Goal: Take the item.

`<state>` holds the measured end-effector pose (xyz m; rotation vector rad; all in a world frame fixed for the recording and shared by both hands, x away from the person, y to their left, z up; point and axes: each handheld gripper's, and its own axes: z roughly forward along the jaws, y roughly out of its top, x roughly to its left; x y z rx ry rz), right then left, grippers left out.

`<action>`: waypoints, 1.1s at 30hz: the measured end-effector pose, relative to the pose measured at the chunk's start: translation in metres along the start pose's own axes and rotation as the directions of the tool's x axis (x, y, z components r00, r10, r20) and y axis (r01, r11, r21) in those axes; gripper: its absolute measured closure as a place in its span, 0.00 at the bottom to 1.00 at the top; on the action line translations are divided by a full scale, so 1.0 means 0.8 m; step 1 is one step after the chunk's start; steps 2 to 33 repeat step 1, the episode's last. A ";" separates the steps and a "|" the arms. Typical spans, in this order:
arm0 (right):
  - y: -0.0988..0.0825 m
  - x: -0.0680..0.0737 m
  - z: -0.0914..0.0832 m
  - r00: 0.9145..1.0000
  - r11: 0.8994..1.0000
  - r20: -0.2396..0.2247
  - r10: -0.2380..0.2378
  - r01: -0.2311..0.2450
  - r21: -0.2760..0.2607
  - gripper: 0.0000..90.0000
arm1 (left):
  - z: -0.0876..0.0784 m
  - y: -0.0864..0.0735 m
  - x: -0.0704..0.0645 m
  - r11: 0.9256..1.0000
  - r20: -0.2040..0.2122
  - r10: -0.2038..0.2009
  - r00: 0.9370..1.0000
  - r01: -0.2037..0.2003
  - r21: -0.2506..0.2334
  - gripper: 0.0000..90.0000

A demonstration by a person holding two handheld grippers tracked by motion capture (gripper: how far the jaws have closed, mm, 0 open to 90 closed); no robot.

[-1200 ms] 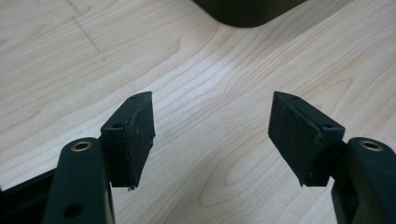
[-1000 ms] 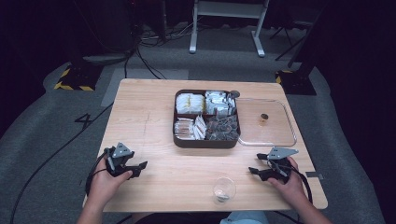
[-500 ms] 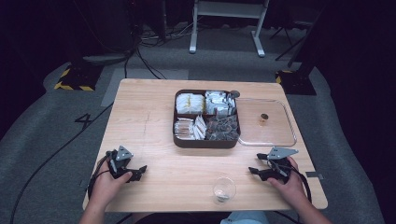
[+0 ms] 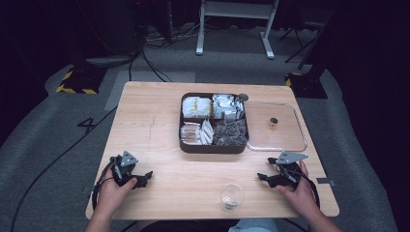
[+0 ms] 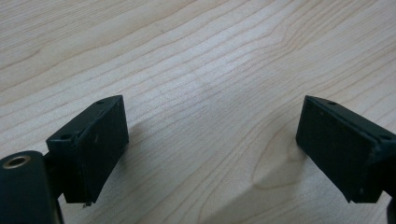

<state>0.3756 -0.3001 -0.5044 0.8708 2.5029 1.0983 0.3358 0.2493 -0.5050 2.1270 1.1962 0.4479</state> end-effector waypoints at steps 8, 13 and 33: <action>0.000 0.000 0.000 1.000 1.000 0.001 0.000 0.000 0.004 0.16 | 0.000 0.000 0.000 1.000 -0.002 -0.003 1.000 0.003 0.000 0.11; 0.000 0.000 0.000 1.000 1.000 0.001 0.000 0.000 0.004 0.16 | 0.000 0.000 0.000 1.000 -0.002 -0.003 1.000 0.003 0.000 0.11; 0.000 0.000 0.000 1.000 1.000 0.001 0.000 0.000 0.004 0.16 | 0.000 0.000 0.000 1.000 -0.002 -0.003 1.000 0.003 0.000 0.11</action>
